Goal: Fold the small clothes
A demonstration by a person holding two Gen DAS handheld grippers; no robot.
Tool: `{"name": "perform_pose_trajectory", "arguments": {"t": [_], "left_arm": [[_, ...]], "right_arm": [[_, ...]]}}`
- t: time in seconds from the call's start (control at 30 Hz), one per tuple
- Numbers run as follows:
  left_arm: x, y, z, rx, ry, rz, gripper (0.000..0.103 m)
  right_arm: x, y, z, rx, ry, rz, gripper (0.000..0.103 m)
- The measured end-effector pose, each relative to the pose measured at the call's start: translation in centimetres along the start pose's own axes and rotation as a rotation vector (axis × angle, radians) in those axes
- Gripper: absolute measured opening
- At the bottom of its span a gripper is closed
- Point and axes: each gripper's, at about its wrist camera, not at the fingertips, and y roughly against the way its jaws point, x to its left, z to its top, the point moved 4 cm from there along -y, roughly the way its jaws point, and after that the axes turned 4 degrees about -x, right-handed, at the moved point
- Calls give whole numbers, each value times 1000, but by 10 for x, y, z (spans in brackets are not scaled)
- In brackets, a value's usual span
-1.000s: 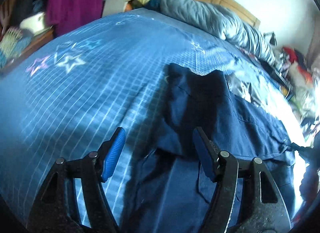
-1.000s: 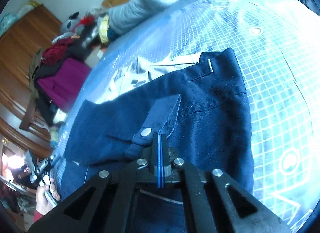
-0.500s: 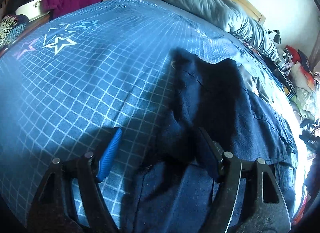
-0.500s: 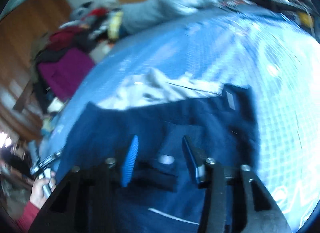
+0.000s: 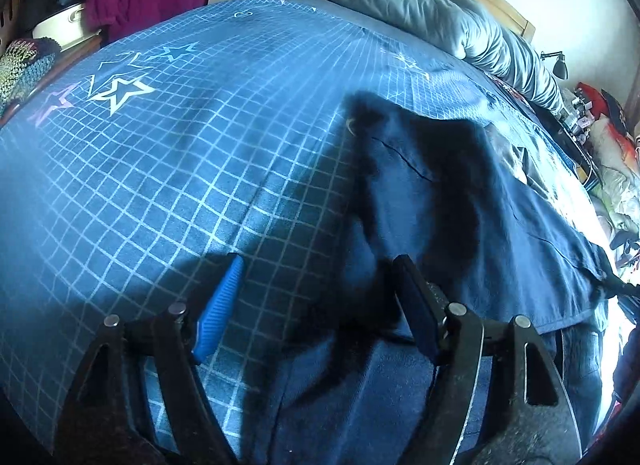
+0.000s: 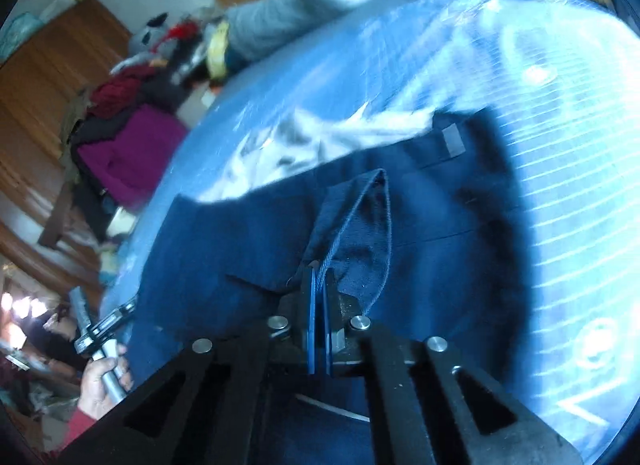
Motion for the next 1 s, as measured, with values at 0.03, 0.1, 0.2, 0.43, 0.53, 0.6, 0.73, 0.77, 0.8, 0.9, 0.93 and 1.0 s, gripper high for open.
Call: {"name": "perform_pose_trajectory", "arguments": {"t": [0.03,0.1,0.2,0.43,0.53,0.6,0.73,0.77,0.8,0.9,0.93,1.0], "left_arm": [[0,-1,1,0,-1,2,75],[0,-2,1,1,-6,6,75],[0,-2,0,1,-7,7,75],[13,7,1,-9,24,25,69],[36,22,6,-51,87,105,67],[52,34,4,-63,152,108,67],[30,50,-11,-40,42,24,68],[16,52,-15,-24,-20,-4,68],[5,50,-19,-5,-68,-19,69],[-15,34,-28,56,-185,3,69],[-16,28,-28,68,-190,19,69],[-13,16,-23,75,-172,42,69]], "right_arm": [[-8,6,0,-6,-19,-2,3],[-13,5,-5,22,-14,-18,3],[-15,-1,-10,50,10,-21,5],[-27,0,-10,30,-19,-38,17],[-17,-7,-17,71,28,-33,28],[-11,-7,-19,68,60,-36,35],[-16,-8,-22,49,9,2,39],[-18,-7,-23,42,-5,11,39],[-18,-8,-24,37,-8,12,39],[-16,-7,-26,29,4,4,40],[-15,-8,-25,29,7,3,41],[-14,-8,-25,28,8,4,42]]}}
